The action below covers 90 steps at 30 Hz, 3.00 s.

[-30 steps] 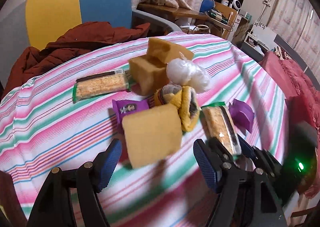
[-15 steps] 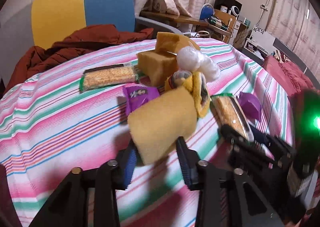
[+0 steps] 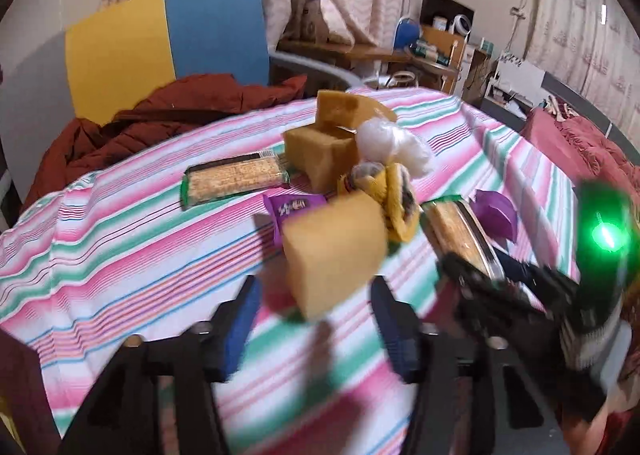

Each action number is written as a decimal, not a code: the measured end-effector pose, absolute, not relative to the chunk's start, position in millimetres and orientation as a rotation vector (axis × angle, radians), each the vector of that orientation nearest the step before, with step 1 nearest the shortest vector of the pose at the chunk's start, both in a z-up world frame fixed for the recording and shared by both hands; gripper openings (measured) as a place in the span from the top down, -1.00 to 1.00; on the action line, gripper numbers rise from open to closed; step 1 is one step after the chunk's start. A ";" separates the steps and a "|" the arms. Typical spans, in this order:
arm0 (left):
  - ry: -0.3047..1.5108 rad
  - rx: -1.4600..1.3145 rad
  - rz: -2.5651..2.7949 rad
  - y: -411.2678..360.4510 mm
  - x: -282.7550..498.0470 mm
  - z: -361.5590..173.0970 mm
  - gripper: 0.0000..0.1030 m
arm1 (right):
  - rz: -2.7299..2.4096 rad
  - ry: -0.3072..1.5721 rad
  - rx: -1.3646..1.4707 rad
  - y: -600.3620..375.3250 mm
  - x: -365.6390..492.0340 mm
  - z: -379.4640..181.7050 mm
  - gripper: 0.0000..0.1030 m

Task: Organize objects
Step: 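Move the left gripper to the yellow sponge and close on it, then lower the yellow sponge into the gold tray with left while right places the cracker packet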

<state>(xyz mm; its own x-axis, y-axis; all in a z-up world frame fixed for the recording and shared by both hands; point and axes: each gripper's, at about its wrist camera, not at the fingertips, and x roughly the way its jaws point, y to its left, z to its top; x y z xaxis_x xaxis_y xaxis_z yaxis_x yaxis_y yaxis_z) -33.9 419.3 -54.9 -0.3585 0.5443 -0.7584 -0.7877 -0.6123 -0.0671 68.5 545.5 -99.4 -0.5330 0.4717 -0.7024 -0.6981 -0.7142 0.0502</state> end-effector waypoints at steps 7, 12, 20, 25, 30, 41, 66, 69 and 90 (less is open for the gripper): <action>0.449 -0.971 1.967 444.2 -40.2 -64.5 -0.10 | 2.238 0.429 -0.892 545.8 69.3 -99.3 0.10; 0.412 -0.890 1.999 426.3 -24.7 -72.7 0.19 | 2.236 0.422 -0.893 546.9 68.8 -98.9 0.10; 0.357 -0.899 2.058 393.3 -14.5 -75.4 0.38 | 2.230 0.402 -0.896 545.8 66.5 -99.3 0.10; 0.349 -0.935 2.057 375.2 -7.8 -82.0 0.43 | 2.235 0.403 -0.887 545.8 67.9 -97.8 0.12; 0.298 -0.971 2.071 350.7 -5.7 -87.1 0.47 | 2.245 0.410 -0.890 540.5 72.1 -95.0 0.13; 0.314 -0.959 2.082 310.9 15.8 -84.1 0.48 | 2.338 0.507 -0.926 487.9 105.4 -85.0 0.13; -0.064 -1.006 2.306 127.6 20.3 -21.7 0.48 | 2.741 0.496 -1.011 322.1 78.8 -21.2 0.13; -0.116 -1.053 2.352 104.0 5.5 -24.0 0.48 | 2.808 0.470 -1.028 297.5 72.4 -12.3 0.13; -0.307 -1.394 2.313 46.9 -54.0 -61.7 0.16 | 2.961 0.274 -1.312 192.1 48.9 -29.0 0.12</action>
